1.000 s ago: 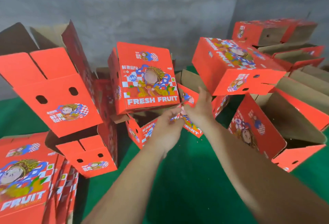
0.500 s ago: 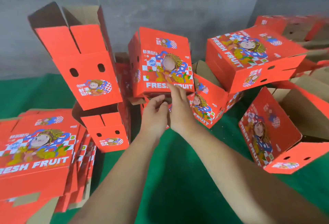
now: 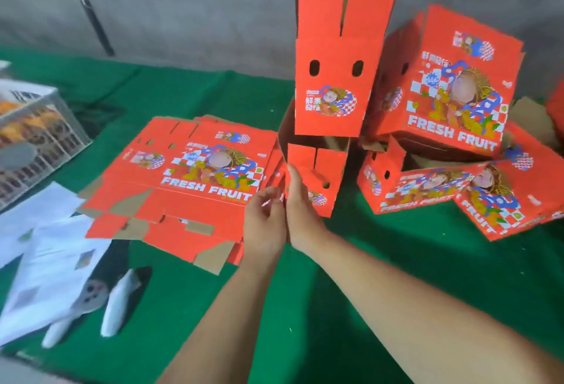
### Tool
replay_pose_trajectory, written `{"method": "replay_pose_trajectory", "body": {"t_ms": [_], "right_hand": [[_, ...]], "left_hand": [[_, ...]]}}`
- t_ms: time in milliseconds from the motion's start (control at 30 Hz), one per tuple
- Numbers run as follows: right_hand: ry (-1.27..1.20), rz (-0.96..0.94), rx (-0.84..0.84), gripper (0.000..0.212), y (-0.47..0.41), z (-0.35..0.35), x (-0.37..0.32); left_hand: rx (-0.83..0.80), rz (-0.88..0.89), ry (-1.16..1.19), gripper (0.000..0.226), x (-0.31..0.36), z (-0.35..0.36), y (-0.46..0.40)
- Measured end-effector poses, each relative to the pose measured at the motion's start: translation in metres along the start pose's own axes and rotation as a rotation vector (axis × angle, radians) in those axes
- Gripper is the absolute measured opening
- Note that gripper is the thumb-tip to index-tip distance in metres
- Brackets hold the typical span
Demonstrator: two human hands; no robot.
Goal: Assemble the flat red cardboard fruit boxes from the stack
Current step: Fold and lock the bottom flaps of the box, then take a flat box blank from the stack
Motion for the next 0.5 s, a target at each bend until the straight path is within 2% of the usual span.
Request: {"method": "replay_pose_trajectory", "body": {"t_ms": [67, 100, 167, 200, 233, 333, 433, 500], "right_hand": [[-0.465, 0.276, -0.029, 0.058, -0.011, 0.045, 0.023], [-0.544, 0.379, -0.036, 0.056, -0.012, 0.063, 0.033], [-0.342, 0.464, -0.077, 0.048, -0.01, 0.088, 0.045], [-0.201, 0.493, -0.083, 0.04, -0.009, 0.096, 0.054], [-0.16, 0.554, -0.102, 0.033, -0.007, 0.105, 0.062], [-0.219, 0.658, -0.108, 0.038, -0.007, 0.121, 0.076], [-0.292, 0.674, -0.038, 0.037, -0.013, 0.118, 0.083], [-0.315, 0.681, 0.0, 0.038, -0.015, 0.113, 0.083]], "left_hand": [[0.078, 0.045, -0.125, 0.026, -0.006, -0.032, -0.009], [0.105, 0.055, -0.236, 0.032, -0.011, -0.047, -0.015], [0.108, 0.004, -0.564, 0.05, -0.027, -0.073, -0.028], [0.072, -0.062, -0.715, 0.058, -0.04, -0.084, -0.034], [0.005, -0.134, -0.807, 0.064, -0.052, -0.092, -0.039], [-0.195, -0.229, -0.839, 0.068, -0.083, -0.101, -0.038], [-0.268, -0.057, -1.009, 0.061, -0.086, -0.101, -0.028], [-0.259, 0.098, -1.015, 0.052, -0.078, -0.098, -0.02]]}}
Point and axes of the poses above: each hand's wrist, its own y-axis away from the middle knuckle, its own z-axis out of the palm, x = y × z, the point moved 8 cm from there along -y, towards the middle knuckle, and after that the axes turned 2 degrees about -y, right-handed, at the moved point
